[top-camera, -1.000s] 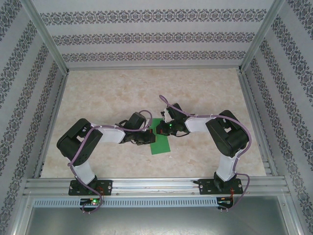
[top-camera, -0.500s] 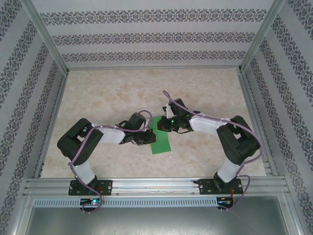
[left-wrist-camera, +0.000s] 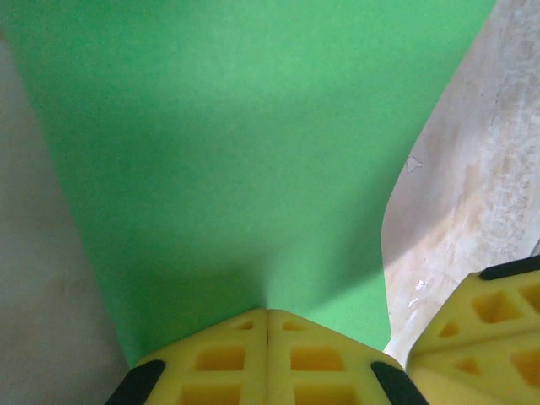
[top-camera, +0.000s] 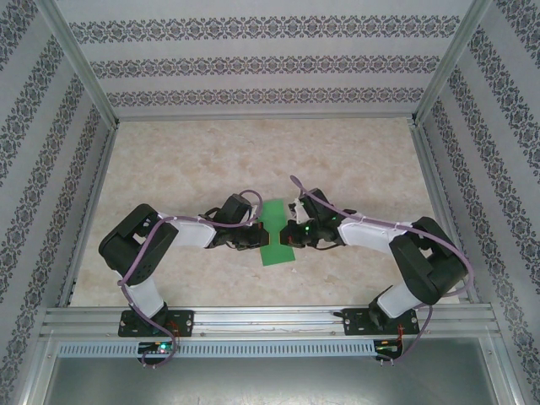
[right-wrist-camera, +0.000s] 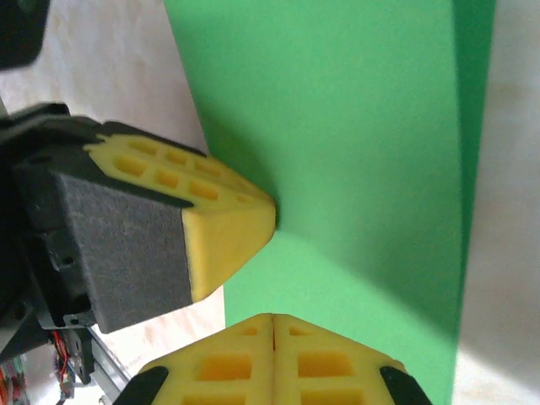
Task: Fold a paper plane with a square sheet of paper (fold left side to right side)
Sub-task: Hold the square sheet of paper at the center of the table.
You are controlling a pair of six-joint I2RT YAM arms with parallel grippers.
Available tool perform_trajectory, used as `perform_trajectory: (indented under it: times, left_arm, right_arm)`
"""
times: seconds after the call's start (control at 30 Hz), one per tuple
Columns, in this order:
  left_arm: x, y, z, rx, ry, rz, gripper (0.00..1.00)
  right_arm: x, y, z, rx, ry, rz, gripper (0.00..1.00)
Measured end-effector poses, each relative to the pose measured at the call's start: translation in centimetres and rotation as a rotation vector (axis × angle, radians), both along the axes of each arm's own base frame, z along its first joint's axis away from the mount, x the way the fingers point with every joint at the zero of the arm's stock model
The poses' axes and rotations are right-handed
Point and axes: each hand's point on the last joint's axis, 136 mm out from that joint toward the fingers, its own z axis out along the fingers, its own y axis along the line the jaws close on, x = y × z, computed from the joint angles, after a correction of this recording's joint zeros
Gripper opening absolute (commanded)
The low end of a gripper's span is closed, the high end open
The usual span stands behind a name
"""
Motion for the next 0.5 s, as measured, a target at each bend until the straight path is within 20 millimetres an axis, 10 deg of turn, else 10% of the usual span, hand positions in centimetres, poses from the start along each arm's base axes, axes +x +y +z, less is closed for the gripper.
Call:
perform_trajectory:
  times: [0.5]
  left_arm:
    - [0.3,-0.1,0.2,0.008,0.001,0.005,0.01]
  right_arm:
    - [-0.4,-0.4,-3.0,-0.065,0.056,0.003,0.0]
